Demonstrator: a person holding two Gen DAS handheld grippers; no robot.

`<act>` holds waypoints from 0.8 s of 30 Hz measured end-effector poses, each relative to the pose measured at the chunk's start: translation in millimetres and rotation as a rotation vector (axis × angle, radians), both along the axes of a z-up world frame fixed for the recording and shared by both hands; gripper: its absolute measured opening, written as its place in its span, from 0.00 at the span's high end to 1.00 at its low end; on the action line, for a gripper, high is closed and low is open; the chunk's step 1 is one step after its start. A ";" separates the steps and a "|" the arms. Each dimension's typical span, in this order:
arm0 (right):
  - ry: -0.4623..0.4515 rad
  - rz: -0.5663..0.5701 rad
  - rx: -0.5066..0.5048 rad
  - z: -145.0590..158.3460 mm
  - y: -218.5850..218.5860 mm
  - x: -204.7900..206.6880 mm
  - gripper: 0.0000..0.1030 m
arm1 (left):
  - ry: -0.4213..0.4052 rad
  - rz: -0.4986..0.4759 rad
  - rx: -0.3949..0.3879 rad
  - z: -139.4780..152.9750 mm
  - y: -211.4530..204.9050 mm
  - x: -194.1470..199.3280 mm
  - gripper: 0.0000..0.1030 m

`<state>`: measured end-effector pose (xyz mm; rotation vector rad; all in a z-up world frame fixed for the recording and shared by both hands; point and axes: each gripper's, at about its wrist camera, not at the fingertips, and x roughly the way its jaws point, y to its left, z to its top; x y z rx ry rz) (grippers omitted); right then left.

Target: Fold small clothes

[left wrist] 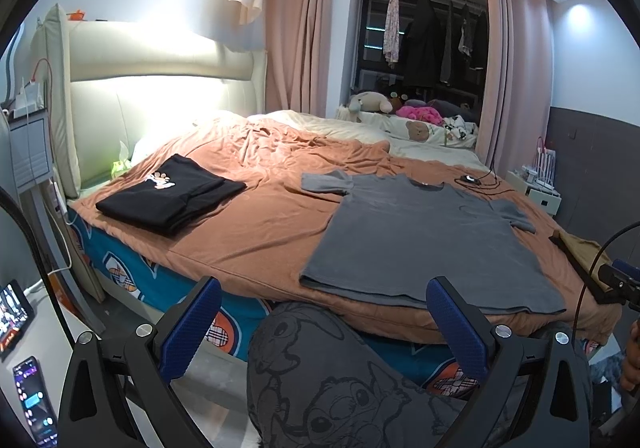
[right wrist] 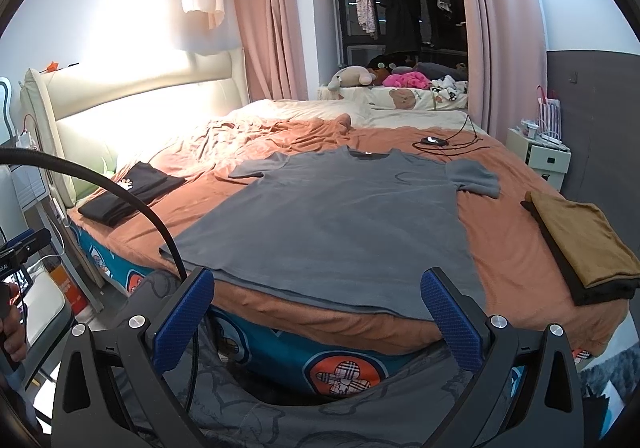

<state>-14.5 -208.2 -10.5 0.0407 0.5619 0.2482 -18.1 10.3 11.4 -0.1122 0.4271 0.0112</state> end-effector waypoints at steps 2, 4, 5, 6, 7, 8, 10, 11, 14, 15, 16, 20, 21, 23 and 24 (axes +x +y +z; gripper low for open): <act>0.003 0.000 0.001 -0.5 0.1 0.5 0.00 | -0.001 0.000 -0.001 -0.1 -0.2 0.0 0.00; 0.000 -0.002 0.005 -0.1 -0.4 0.4 0.00 | -0.002 0.000 0.001 0.3 -0.3 0.1 0.00; -0.002 -0.003 0.006 -0.1 -0.2 0.3 0.00 | -0.002 0.001 0.003 0.3 -0.3 0.2 0.00; -0.005 -0.004 0.005 -0.3 -0.3 -0.1 0.00 | -0.004 0.002 0.003 0.8 -0.1 -0.2 0.00; -0.007 -0.007 0.004 -0.4 -0.4 -0.2 0.00 | -0.008 0.002 0.003 1.8 0.3 -0.3 0.00; -0.007 -0.009 0.004 -0.7 -0.5 0.0 0.00 | -0.011 0.003 0.002 2.4 1.3 -1.5 0.00; -0.002 -0.008 0.011 -2.2 -0.6 1.1 0.00 | -0.016 0.006 0.002 4.2 2.3 -1.5 0.00; 0.000 -0.010 0.016 -2.8 -1.1 1.8 0.00 | -0.017 0.005 0.001 4.2 3.8 -1.9 0.00; 0.002 -0.006 0.024 -3.9 -1.2 3.0 0.00 | -0.020 0.004 0.001 5.0 5.5 0.1 0.00; 0.002 -0.003 0.027 -3.6 -0.7 3.2 0.00 | -0.021 0.003 0.003 5.0 5.8 0.6 0.00; 0.001 0.000 0.028 -3.5 -0.8 3.6 0.00 | -0.024 0.002 0.007 6.1 5.5 2.1 0.00; -0.006 0.020 0.023 -1.4 1.5 7.8 0.00 | -0.034 -0.006 0.019 8.8 5.1 5.5 0.00; -0.009 0.029 0.019 -0.7 2.3 9.6 0.00 | -0.035 -0.008 0.021 8.9 5.1 5.9 0.00; -0.022 0.033 0.015 1.7 2.5 14.5 0.00 | -0.039 -0.011 0.021 11.4 6.6 10.0 0.00; -0.023 0.036 0.016 2.1 2.6 17.3 0.00 | -0.039 -0.011 0.020 12.0 7.5 11.8 0.00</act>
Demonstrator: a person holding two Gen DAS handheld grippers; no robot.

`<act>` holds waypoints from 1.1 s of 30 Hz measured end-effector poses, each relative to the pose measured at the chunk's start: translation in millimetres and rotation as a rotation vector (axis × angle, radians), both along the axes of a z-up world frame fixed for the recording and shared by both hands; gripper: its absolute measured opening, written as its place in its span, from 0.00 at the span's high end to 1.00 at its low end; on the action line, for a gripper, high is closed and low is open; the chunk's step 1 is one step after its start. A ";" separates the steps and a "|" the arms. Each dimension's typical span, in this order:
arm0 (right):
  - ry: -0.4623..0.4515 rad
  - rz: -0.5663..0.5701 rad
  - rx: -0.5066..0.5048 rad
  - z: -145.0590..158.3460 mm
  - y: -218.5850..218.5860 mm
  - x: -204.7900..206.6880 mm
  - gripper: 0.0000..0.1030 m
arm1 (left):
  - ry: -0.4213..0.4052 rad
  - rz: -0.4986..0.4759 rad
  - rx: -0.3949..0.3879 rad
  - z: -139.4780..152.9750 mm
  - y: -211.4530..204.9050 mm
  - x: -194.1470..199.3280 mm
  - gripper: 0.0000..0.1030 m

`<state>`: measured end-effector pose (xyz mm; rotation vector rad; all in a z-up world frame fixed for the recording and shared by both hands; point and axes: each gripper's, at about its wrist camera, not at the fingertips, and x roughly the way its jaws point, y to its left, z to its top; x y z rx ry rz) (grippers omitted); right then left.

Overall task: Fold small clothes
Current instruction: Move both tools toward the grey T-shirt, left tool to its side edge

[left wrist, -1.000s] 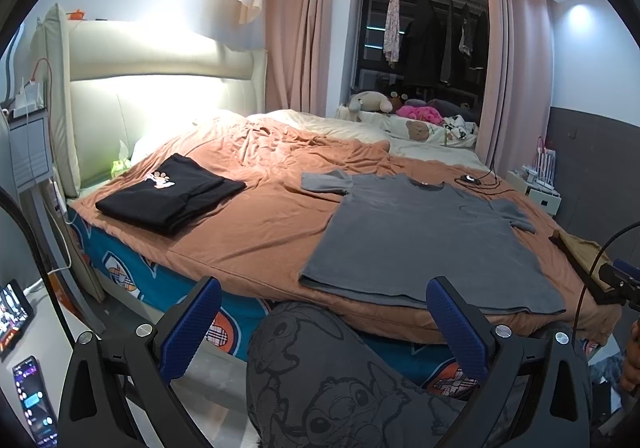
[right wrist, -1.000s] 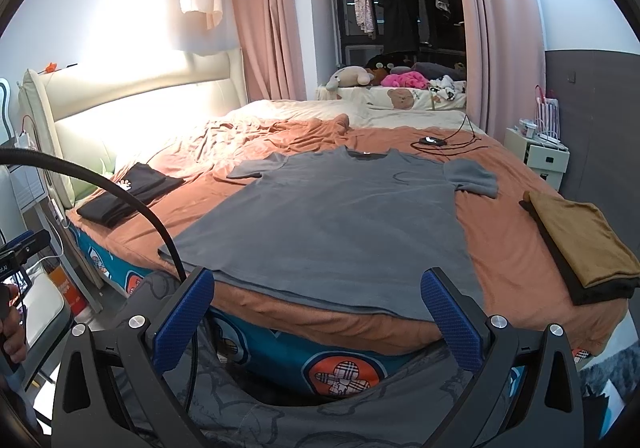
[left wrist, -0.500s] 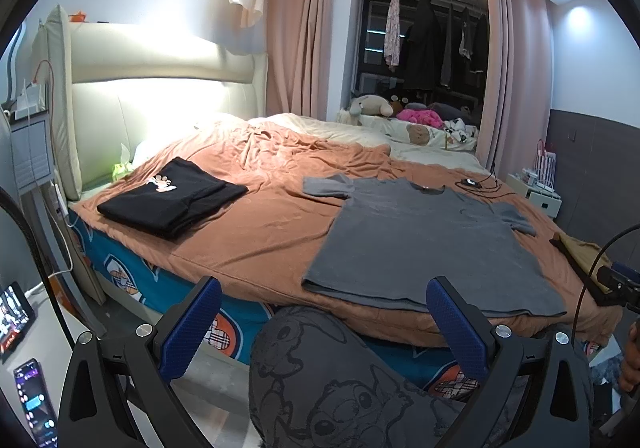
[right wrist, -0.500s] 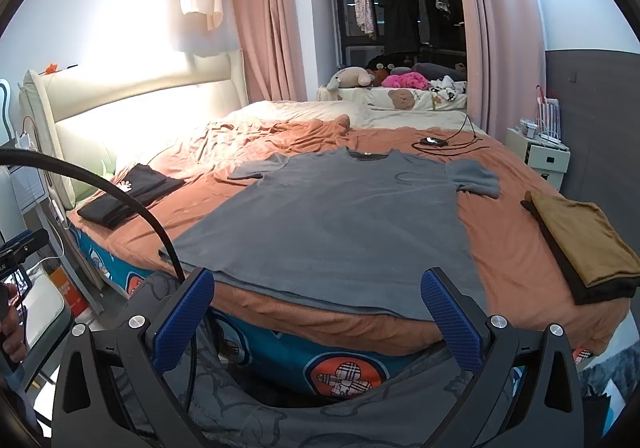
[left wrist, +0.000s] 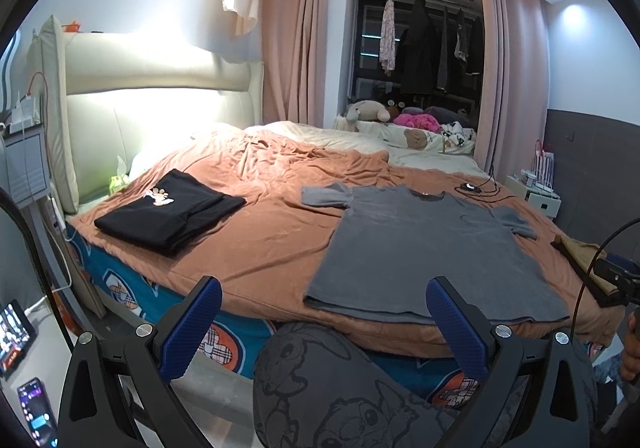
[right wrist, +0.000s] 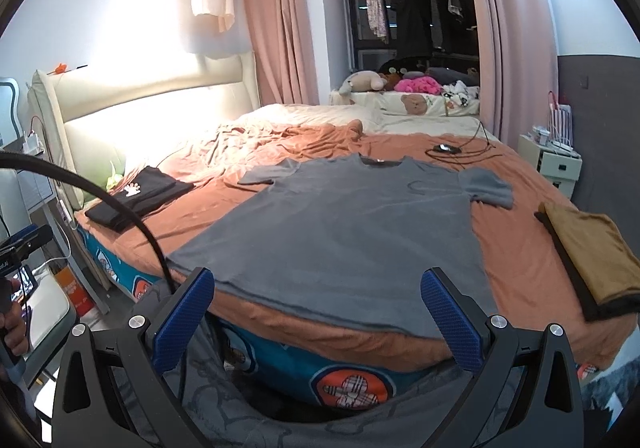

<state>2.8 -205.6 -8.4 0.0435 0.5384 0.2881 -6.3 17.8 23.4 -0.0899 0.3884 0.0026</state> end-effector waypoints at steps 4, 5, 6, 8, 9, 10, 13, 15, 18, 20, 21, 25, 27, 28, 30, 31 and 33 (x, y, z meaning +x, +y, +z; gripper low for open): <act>0.001 0.004 0.005 2.0 0.7 15.2 0.00 | -0.009 -0.005 -0.003 4.8 3.6 9.9 0.00; -0.003 0.003 0.007 2.6 0.6 19.2 0.00 | -0.014 -0.010 -0.010 6.2 5.1 11.9 0.00; -0.005 0.001 0.008 3.3 1.0 22.8 0.00 | -0.021 -0.014 -0.016 7.9 6.6 14.5 0.00; -0.007 -0.011 0.004 3.3 2.9 31.9 0.00 | -0.025 -0.015 -0.018 9.5 8.4 19.7 0.00; -0.006 -0.014 0.001 3.4 4.3 36.7 0.00 | -0.024 -0.014 -0.016 9.8 8.8 21.9 0.00; -0.004 -0.015 0.000 2.7 5.9 40.4 0.00 | -0.024 -0.012 -0.011 10.5 9.2 26.7 0.00; -0.001 -0.010 -0.004 -0.8 11.6 50.7 0.00 | -0.017 -0.014 -0.009 10.3 10.2 38.8 0.00; 0.006 -0.009 -0.008 -2.8 14.7 60.0 0.00 | -0.010 -0.016 -0.009 9.1 9.9 45.8 0.00; 0.014 -0.011 -0.011 -2.4 17.9 72.5 0.00 | 0.002 -0.018 -0.012 8.3 10.8 59.4 0.00; 0.019 -0.012 -0.016 -1.7 20.2 81.8 0.00 | 0.008 -0.021 -0.014 8.6 11.5 69.7 0.00; 0.020 -0.013 -0.018 -1.0 21.7 87.3 0.00 | 0.011 -0.023 -0.015 8.8 11.8 73.2 0.00; 0.035 -0.018 -0.013 -1.7 26.2 110.1 0.00 | 0.021 -0.030 -0.017 11.3 15.3 97.8 0.00; 0.040 -0.016 -0.007 -1.7 26.9 121.1 0.00 | 0.031 -0.027 -0.016 12.1 17.5 109.2 0.00; 0.044 -0.014 -0.005 -2.5 27.8 128.9 0.00 | 0.045 -0.023 -0.019 12.5 18.9 118.4 0.00; 0.056 -0.018 -0.003 -3.3 28.5 139.8 0.00 | 0.064 -0.022 -0.029 14.1 21.6 131.4 0.00; 0.066 -0.022 -0.002 -3.7 28.8 147.6 0.00 | 0.069 -0.025 -0.031 15.3 22.0 136.7 0.00; 0.081 -0.023 0.003 -3.6 29.1 159.8 0.00 | 0.083 -0.023 -0.016 18.6 23.0 150.0 0.00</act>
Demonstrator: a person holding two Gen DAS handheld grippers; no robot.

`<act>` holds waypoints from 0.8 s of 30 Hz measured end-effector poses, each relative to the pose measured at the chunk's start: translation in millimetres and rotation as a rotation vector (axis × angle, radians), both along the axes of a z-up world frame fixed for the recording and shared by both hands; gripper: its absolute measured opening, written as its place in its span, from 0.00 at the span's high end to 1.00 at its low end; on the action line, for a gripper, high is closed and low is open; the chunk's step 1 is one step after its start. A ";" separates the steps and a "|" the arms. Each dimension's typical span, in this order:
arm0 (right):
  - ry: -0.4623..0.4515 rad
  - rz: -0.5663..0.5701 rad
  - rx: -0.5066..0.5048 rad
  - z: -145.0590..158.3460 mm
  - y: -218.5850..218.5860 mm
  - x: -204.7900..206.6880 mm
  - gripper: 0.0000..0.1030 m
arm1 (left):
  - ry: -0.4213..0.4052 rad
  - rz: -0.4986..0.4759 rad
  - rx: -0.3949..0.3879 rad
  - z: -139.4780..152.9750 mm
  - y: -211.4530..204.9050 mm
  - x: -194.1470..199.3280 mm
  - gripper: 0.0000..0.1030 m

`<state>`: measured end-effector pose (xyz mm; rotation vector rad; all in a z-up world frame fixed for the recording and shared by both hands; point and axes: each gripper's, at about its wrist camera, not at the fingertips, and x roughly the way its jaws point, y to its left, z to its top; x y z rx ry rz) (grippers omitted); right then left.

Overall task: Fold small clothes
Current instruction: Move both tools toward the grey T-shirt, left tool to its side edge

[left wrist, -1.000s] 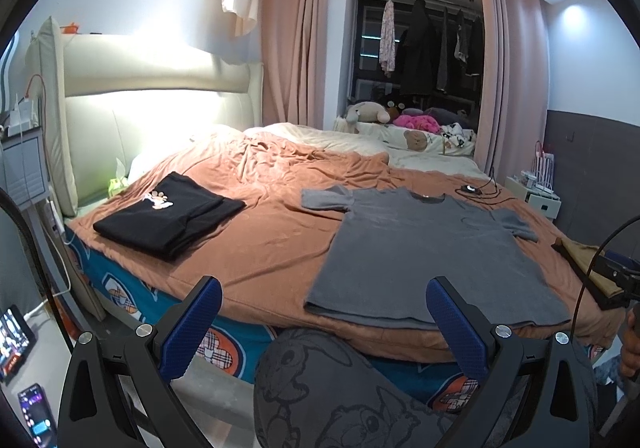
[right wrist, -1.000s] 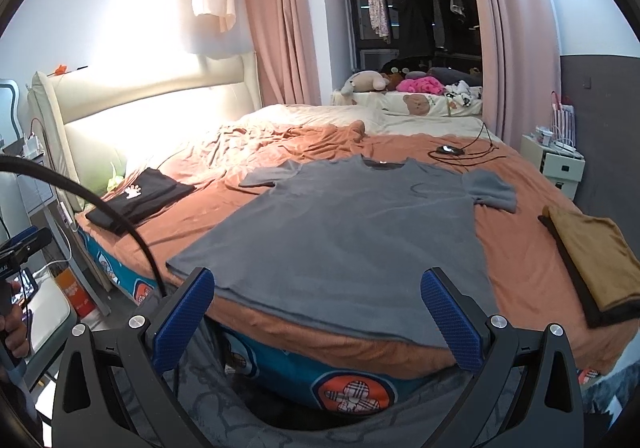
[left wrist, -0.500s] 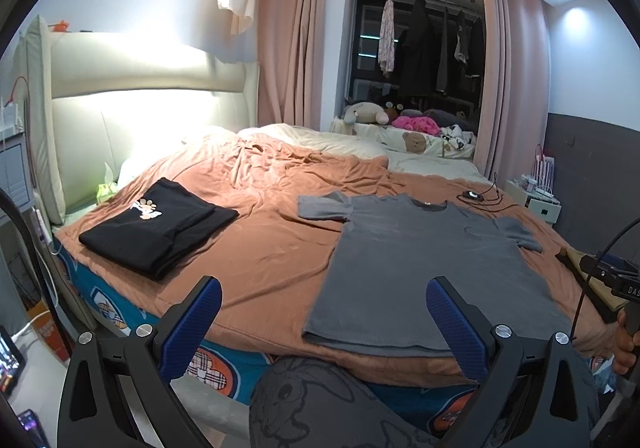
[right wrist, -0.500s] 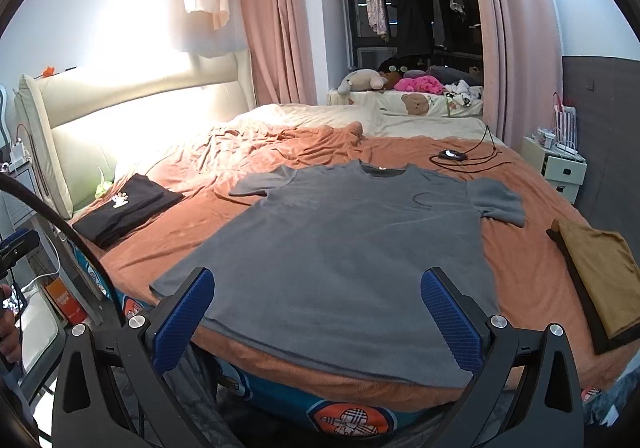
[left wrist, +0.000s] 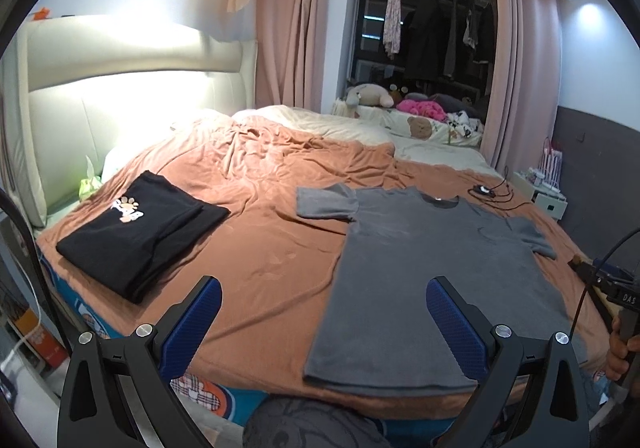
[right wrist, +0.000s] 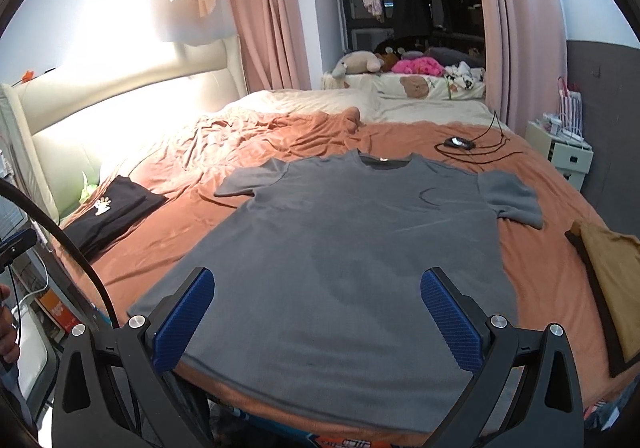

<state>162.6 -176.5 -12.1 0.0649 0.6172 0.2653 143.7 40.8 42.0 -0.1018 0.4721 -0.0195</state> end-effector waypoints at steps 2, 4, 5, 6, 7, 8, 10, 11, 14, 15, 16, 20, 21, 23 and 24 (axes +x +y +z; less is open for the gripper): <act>0.003 -0.005 0.002 1.2 0.1 12.9 0.00 | 0.006 0.000 0.009 2.8 1.3 10.1 0.00; 0.008 -0.012 0.007 1.9 0.2 24.4 0.00 | 0.011 -0.002 0.010 6.0 3.3 21.6 0.00; 0.014 -0.016 0.012 1.9 0.1 32.0 0.00 | 0.014 -0.003 0.010 7.1 4.4 26.7 0.00; 0.018 -0.018 0.015 1.6 0.7 37.1 0.00 | 0.019 -0.003 0.010 7.7 5.2 33.6 0.00; 0.024 -0.021 0.018 1.4 0.6 44.1 0.00 | 0.026 -0.005 0.009 7.9 5.9 40.7 0.00; 0.026 -0.024 0.018 0.3 2.1 45.8 0.00 | 0.032 -0.008 0.007 7.2 6.2 46.6 0.00; 0.034 -0.028 0.019 -0.7 3.9 55.4 0.00 | 0.041 -0.015 0.005 7.1 6.7 59.2 0.00; 0.038 -0.031 0.020 -0.9 4.9 61.0 0.00 | 0.044 -0.016 0.005 7.0 6.5 64.8 0.00; 0.047 -0.036 0.013 -1.6 9.4 75.4 0.00 | 0.058 -0.018 -0.009 6.8 9.1 80.7 0.00; 0.050 -0.037 0.011 -2.0 10.1 79.9 0.00 | 0.066 -0.021 -0.018 6.7 10.7 86.9 0.00; 0.054 -0.040 0.010 -2.3 11.2 85.0 0.00 | 0.075 -0.024 -0.028 7.2 11.7 94.1 0.00; 0.067 -0.040 0.016 2.6 17.3 108.6 0.00 | 0.101 -0.033 -0.043 12.6 15.1 121.1 0.00; 0.072 -0.037 0.019 3.7 18.0 114.0 0.00 | 0.105 -0.033 -0.043 14.9 15.9 129.1 0.00; 0.086 -0.036 0.025 7.4 19.4 130.5 0.00 | 0.111 -0.035 -0.049 17.6 17.2 142.2 0.00; 0.089 -0.034 0.026 8.6 19.6 136.3 0.00 | 0.114 -0.036 -0.057 19.3 18.4 149.4 0.00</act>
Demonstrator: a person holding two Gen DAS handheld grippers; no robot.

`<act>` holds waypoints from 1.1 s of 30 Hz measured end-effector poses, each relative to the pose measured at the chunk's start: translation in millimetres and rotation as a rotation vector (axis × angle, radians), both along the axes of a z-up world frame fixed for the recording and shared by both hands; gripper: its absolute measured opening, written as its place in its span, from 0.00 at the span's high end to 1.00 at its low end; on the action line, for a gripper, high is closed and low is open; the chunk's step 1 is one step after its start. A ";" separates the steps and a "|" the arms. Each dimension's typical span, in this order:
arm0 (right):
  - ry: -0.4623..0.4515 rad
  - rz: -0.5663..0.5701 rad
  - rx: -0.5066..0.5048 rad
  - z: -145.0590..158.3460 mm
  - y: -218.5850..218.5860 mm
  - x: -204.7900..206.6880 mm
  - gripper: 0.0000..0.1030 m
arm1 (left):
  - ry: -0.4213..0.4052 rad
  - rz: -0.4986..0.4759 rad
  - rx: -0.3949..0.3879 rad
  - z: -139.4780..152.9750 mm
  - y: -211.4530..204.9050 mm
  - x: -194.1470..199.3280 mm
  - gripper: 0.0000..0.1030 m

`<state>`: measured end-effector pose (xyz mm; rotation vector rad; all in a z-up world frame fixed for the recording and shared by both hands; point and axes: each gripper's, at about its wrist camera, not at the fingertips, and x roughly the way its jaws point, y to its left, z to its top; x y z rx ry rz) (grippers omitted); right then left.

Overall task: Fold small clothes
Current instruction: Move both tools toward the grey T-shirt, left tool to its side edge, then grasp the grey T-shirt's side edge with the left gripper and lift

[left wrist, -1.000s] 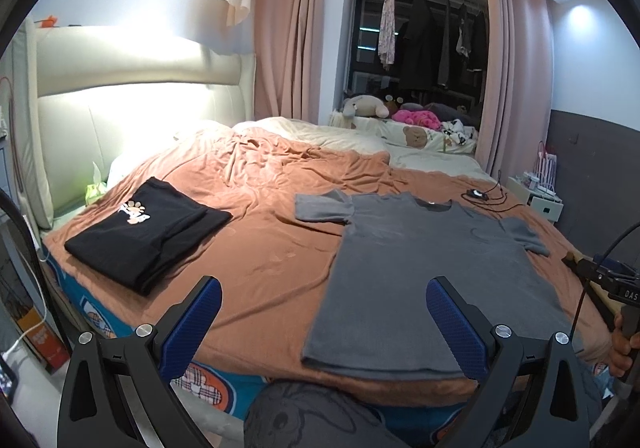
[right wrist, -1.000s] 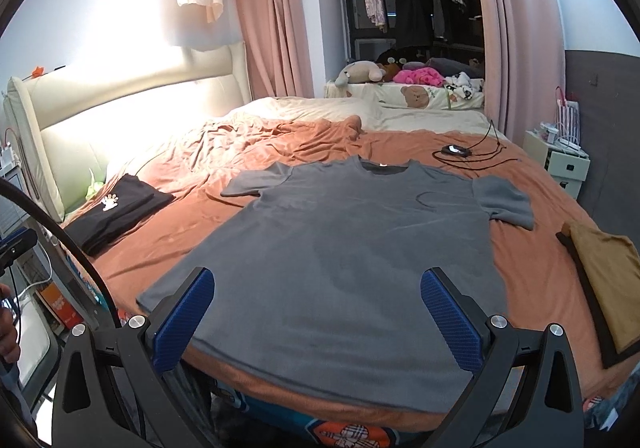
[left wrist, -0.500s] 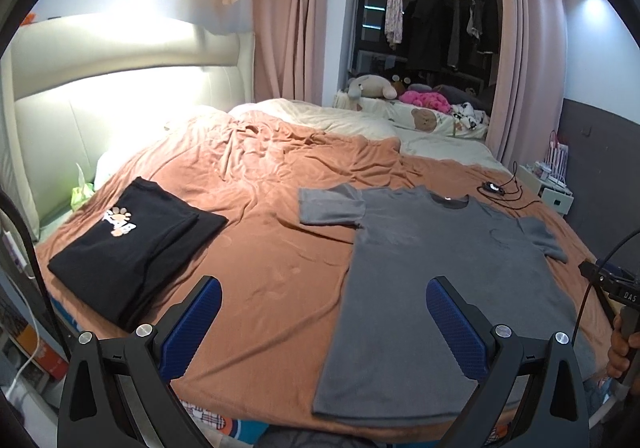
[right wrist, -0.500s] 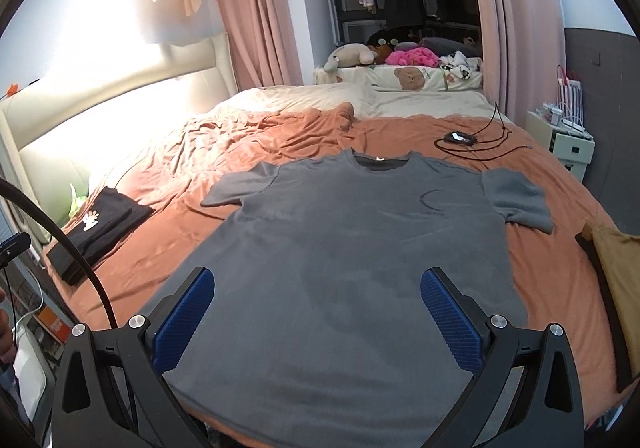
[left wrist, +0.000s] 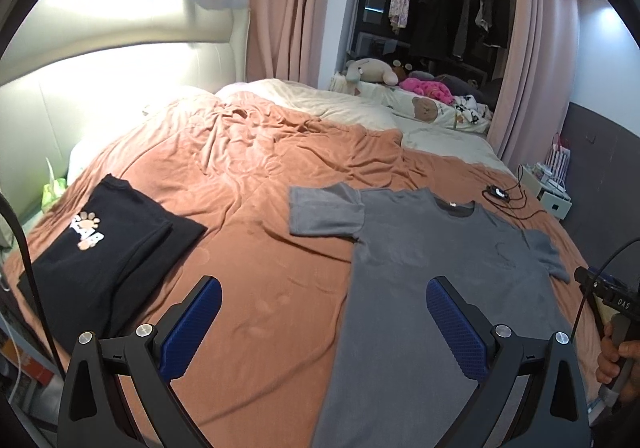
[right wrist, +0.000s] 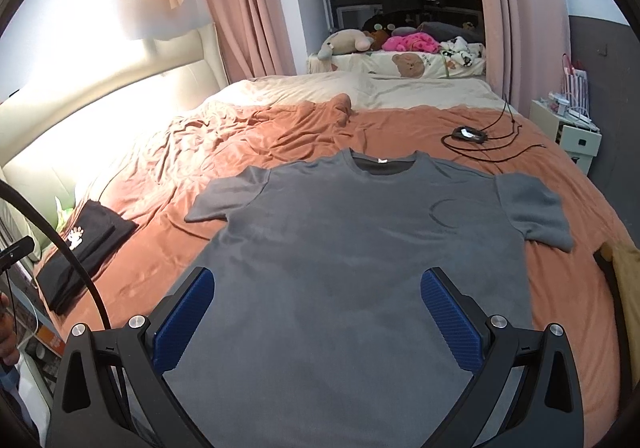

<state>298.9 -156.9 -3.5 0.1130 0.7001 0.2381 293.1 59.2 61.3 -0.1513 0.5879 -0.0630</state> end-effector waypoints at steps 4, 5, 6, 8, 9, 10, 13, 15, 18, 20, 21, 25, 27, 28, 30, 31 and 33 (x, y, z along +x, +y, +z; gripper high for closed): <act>0.007 0.006 0.006 5.4 2.9 27.3 0.00 | 0.014 -0.013 -0.040 5.5 7.2 33.4 0.01; 0.007 0.008 0.011 6.5 2.8 34.6 0.00 | 0.015 -0.013 -0.046 6.8 8.5 40.9 0.02; 0.007 0.007 0.015 7.6 2.6 42.3 0.00 | 0.014 -0.012 -0.052 7.8 9.7 47.6 0.02; 0.004 0.008 0.022 9.2 3.3 57.3 0.00 | 0.020 -0.005 -0.064 10.4 12.6 66.3 0.06; -0.003 0.013 0.024 9.7 3.0 66.0 0.00 | 0.022 -0.004 -0.070 10.8 13.8 75.0 0.07; -0.009 0.015 0.026 9.6 3.3 71.2 0.00 | 0.025 -0.003 -0.073 11.0 15.2 81.7 0.09; -0.022 0.026 0.046 5.5 5.2 91.7 0.00 | 0.050 -0.001 -0.081 8.1 18.6 108.5 0.16; -0.023 0.027 0.056 -0.8 5.2 103.0 0.00 | 0.068 -0.001 -0.077 4.4 20.5 124.8 0.17; -0.012 0.024 0.079 -11.8 6.9 124.2 0.00 | 0.087 -0.008 -0.081 -1.4 24.0 145.9 0.18; -0.005 0.027 0.089 -20.2 9.1 139.1 0.02 | 0.104 -0.009 -0.086 -6.4 27.0 162.4 0.19; -0.005 0.029 0.091 -21.8 10.1 143.9 0.04 | 0.116 -0.009 -0.094 -10.7 28.9 172.5 0.19; 0.022 0.041 0.113 -34.1 16.1 172.1 0.15 | 0.153 -0.009 -0.120 -25.1 33.7 205.0 0.24; 0.041 0.052 0.119 -41.1 20.7 185.8 0.24 | 0.170 -0.006 -0.129 -33.4 35.1 220.6 0.26; 0.050 0.061 0.126 -45.1 22.9 191.9 0.30 | 0.186 0.003 -0.125 -40.1 35.7 231.6 0.28; 0.072 0.073 0.147 -53.2 26.6 205.4 0.37 | 0.209 0.010 -0.129 -49.6 37.3 245.2 0.30; 0.083 0.075 0.154 -57.3 28.4 211.2 0.44 | 0.226 0.009 -0.150 -57.5 39.0 255.4 0.31; 0.104 0.086 0.173 -64.7 33.3 224.1 0.50 | 0.244 0.014 -0.165 -66.6 40.9 270.0 0.32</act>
